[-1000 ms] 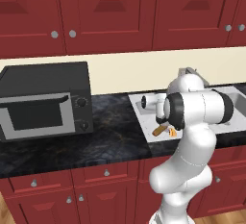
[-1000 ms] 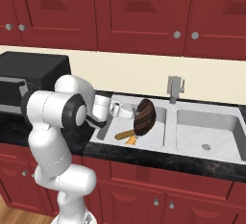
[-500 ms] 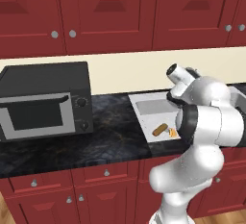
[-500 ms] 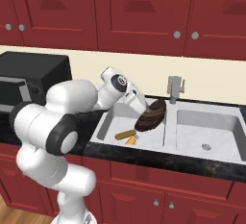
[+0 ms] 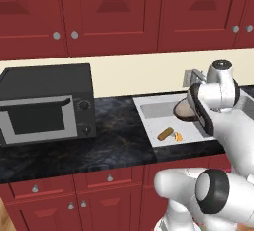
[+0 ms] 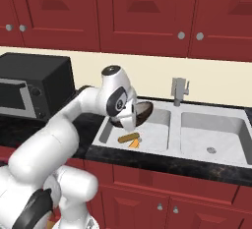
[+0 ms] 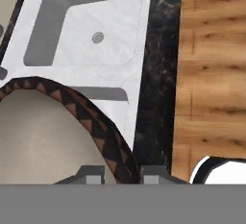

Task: Dump the hot dogs from the bowl so the bowl can be washed. Place the bowl in the sink after clearing the leftovers.

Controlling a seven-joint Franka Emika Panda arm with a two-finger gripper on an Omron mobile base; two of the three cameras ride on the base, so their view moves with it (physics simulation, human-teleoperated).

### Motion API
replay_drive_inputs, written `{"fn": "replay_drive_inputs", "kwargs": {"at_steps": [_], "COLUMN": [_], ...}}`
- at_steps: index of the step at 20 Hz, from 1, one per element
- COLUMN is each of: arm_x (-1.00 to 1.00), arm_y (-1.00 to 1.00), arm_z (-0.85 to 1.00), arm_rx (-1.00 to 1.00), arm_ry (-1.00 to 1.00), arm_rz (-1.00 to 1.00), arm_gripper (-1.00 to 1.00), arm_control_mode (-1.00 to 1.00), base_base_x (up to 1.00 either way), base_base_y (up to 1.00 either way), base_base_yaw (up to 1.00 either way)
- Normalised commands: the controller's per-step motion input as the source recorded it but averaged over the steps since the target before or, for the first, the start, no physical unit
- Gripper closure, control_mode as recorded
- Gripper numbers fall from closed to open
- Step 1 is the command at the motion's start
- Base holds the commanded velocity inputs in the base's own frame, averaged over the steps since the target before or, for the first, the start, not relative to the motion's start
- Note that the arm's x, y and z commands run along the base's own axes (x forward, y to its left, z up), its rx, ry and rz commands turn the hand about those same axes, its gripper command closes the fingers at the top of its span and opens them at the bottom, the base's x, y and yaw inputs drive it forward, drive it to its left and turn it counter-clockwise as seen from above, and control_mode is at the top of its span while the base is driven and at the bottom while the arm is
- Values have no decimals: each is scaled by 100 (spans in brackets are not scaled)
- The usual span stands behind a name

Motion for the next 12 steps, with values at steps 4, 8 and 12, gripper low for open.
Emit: {"fn": "replay_drive_inputs", "kwargs": {"at_steps": [4, 8, 12], "arm_x": [-92, -9, -1], "arm_y": [43, 1, -42], "arm_z": [1, 0, 0], "arm_rx": [52, 11, 2], "arm_ry": [-34, -5, 0], "arm_rz": [-3, -1, -8], "arm_gripper": [100, 100, 100], "arm_control_mode": [-100, -100, -100], "base_base_x": [0, 0, 0], "base_base_y": [0, 0, 0], "base_base_yaw": [0, 0, 0]}}
